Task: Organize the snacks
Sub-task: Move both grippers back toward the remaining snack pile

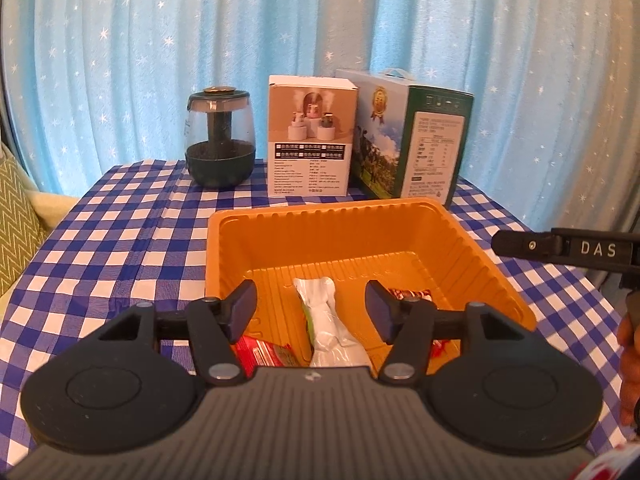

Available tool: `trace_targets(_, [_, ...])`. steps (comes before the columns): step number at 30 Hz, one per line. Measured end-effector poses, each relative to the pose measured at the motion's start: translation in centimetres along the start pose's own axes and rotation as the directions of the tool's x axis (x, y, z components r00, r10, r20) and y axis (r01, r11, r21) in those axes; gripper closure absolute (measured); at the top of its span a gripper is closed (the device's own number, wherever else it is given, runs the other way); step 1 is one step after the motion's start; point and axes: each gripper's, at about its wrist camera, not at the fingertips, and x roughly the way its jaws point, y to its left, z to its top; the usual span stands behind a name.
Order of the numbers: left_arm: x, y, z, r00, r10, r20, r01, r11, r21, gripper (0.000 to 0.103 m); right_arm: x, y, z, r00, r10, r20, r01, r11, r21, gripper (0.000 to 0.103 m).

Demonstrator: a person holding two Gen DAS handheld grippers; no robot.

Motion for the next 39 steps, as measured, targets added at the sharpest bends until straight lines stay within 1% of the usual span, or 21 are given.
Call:
trace_targets(3, [-0.9,-0.3,-0.5,1.0,-0.002,0.001,0.002,1.0,0.015,0.046,-1.2,0.2,-0.5,1.0,-0.009,0.007,0.009,1.0,-0.02,0.047])
trace_targets(8, [-2.7,-0.4,-2.1,1.0,-0.003,-0.013,0.003,1.0,0.03,0.046,-3.7,0.4,-2.0,1.0,-0.017,-0.01,0.017,0.999,-0.032,0.047])
trace_targets(11, [-4.3,-0.4,-3.1,1.0,-0.008,-0.021,0.008,1.0,0.023,0.046,-5.3,0.7,-3.1,1.0,-0.02,-0.023,0.019,0.999,-0.034,0.047])
trace_targets(15, [-6.9,-0.6,-4.4,1.0,-0.01,-0.022,0.011,1.0,0.024,0.045,-7.6,1.3,-4.4,0.999,-0.039,-0.018,0.037,0.997,-0.067,0.047])
trace_targets(19, [-9.5,-0.7,-6.3,1.0,-0.001,-0.029,0.001,1.0,0.018,0.044,-10.1,1.3,-6.2,0.999,-0.047,-0.025,0.046,0.998,-0.052,0.047])
trace_targets(26, [-12.8,-0.4,-10.2,0.997,0.008,-0.077,-0.009,1.0,-0.009,0.044,-13.2,1.2,-10.4,0.994,-0.066,-0.092,0.064,0.998,-0.024,0.047])
trace_targets(30, [-13.8,-0.4,-12.0,0.993,0.004,-0.116,-0.008,0.999,-0.036,0.044,-14.3,1.4,-13.0,0.988,-0.063,-0.144,0.061,0.998,-0.02,0.047])
trace_targets(34, [-14.5,-0.7,-13.4,0.99,-0.004,-0.142,-0.003,0.999,-0.047,0.042,-14.6,1.7,-14.8,0.981,-0.06,-0.184,0.057,0.998,-0.021,0.047])
trace_targets(39, [-14.3,-0.8,-14.2,0.986,0.004,-0.168,-0.013,0.999,-0.049,0.04,-14.1,3.0,-15.9,0.978,-0.02,-0.209,0.008,0.998,-0.059,0.047])
